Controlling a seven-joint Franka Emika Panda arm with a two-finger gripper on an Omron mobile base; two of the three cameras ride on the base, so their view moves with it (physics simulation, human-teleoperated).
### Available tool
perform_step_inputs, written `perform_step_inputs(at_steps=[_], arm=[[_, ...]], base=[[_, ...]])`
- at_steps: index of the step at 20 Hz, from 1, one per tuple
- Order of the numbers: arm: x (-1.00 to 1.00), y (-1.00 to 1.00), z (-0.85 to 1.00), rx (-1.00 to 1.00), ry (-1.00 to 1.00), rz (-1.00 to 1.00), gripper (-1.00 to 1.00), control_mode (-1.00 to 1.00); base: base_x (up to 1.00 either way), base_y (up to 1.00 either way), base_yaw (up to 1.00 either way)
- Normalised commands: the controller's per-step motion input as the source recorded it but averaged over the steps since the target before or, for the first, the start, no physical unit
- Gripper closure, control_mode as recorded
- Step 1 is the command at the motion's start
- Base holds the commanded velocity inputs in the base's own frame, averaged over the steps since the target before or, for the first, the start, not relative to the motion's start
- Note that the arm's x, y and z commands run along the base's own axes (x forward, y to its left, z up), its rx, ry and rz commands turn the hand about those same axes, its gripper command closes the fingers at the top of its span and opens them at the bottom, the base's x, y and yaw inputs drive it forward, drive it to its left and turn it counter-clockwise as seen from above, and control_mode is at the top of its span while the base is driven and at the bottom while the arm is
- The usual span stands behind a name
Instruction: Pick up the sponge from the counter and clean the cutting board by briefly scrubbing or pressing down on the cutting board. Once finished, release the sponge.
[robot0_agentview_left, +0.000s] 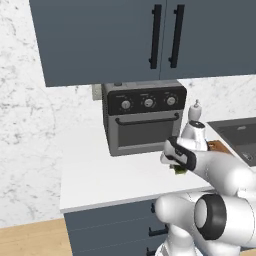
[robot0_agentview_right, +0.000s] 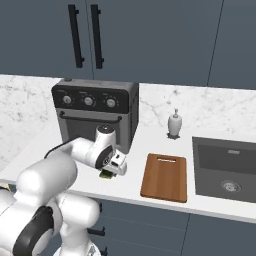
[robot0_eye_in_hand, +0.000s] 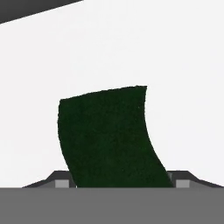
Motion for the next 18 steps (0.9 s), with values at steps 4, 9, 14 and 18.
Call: perform_step_inputs(at_steps=[4, 9, 14, 18], arm=[[-0.01, -0.56, 0.28, 0.03, 0.1, -0.17, 1.0, -1.0], [0.16, -0.74, 0.21, 0.0, 0.06, -0.11, 1.0, -1.0], [0.35, -0.86, 0.09, 0.0, 0.02, -0.04, 1.0, -1.0], [0.5, -0.72, 0.0, 0.0, 0.06, 0.0, 1.0, -1.0]], base=[[0.0, 0.0, 0.0], [0.0, 0.0, 0.0], [0.0, 0.0, 0.0], [0.0, 0.0, 0.0]])
